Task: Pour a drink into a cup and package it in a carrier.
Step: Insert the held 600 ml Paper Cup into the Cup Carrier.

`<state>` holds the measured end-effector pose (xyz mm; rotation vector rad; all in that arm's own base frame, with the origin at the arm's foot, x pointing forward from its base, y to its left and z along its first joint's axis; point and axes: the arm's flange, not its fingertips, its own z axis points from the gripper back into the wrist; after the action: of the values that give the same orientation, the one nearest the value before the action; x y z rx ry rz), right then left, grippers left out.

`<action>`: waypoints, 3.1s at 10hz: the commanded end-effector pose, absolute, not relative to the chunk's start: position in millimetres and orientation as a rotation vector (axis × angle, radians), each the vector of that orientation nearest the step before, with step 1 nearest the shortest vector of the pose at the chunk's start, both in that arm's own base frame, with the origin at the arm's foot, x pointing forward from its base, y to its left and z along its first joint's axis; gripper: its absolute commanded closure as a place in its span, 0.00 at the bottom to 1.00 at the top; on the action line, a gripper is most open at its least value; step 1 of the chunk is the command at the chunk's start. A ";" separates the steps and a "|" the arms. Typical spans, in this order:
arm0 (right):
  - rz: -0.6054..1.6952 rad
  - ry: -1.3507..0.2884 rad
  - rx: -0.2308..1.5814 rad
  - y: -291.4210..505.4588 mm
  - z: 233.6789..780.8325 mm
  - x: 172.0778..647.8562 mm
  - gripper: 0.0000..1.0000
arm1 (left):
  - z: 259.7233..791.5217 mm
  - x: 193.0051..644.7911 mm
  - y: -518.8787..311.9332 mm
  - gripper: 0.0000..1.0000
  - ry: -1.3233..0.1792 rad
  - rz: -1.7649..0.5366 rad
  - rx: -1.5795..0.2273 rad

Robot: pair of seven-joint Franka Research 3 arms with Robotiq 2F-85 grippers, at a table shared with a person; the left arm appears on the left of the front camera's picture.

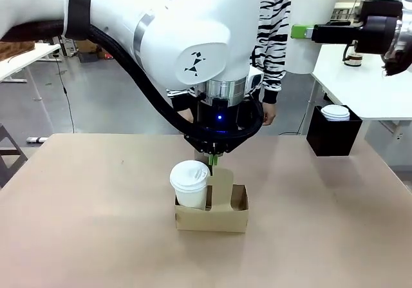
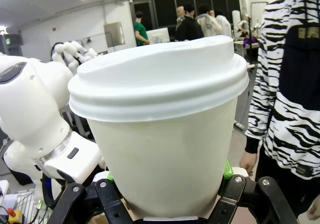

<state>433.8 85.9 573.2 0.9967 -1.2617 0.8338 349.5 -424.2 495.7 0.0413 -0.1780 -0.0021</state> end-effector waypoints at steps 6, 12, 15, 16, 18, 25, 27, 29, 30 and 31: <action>0.842 -1.278 0.985 88.1 575.1 435.6 0.20 | 494.0 348.5 -423.0 0.98 -0.184 -0.002 0.038; 0.940 -1.173 1.099 97.5 541.7 461.6 0.20 | 547.0 347.5 -389.9 0.00 -0.106 -0.127 -0.125; 1.077 -1.187 1.230 110.8 511.8 460.9 0.20 | 610.3 346.9 -332.6 0.00 -0.041 -0.301 -0.183; 1.122 -1.208 1.246 118.5 499.4 458.8 0.20 | 623.3 352.1 -307.0 0.00 -0.002 -0.378 -0.221; 1.223 -1.258 1.281 137.6 471.2 449.5 0.20 | 636.8 361.3 -255.3 0.00 -0.012 -0.583 -0.284; 1.219 -1.235 1.283 148.2 449.8 445.6 0.20 | 644.5 376.3 -223.2 0.00 -0.068 -0.666 -0.295; 1.252 -1.182 1.317 157.7 422.6 447.5 0.20 | 634.3 374.6 -202.2 0.00 -0.141 -0.760 -0.365; 1.315 -1.155 1.383 178.3 399.8 442.6 0.20 | 621.6 364.9 -156.5 0.00 -0.142 -0.802 -0.450; 1.341 -1.138 1.436 188.7 390.9 438.9 0.20 | 615.4 360.1 -138.1 0.00 -0.157 -0.839 -0.475; 1.373 -1.121 1.453 198.1 382.0 436.6 0.20 | 611.6 355.9 -119.1 0.00 -0.209 -0.918 -0.460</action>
<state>430.8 194.2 382.2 1.4234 -1.1150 1.3006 368.9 -135.7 621.5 -0.4262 -0.1702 -0.8407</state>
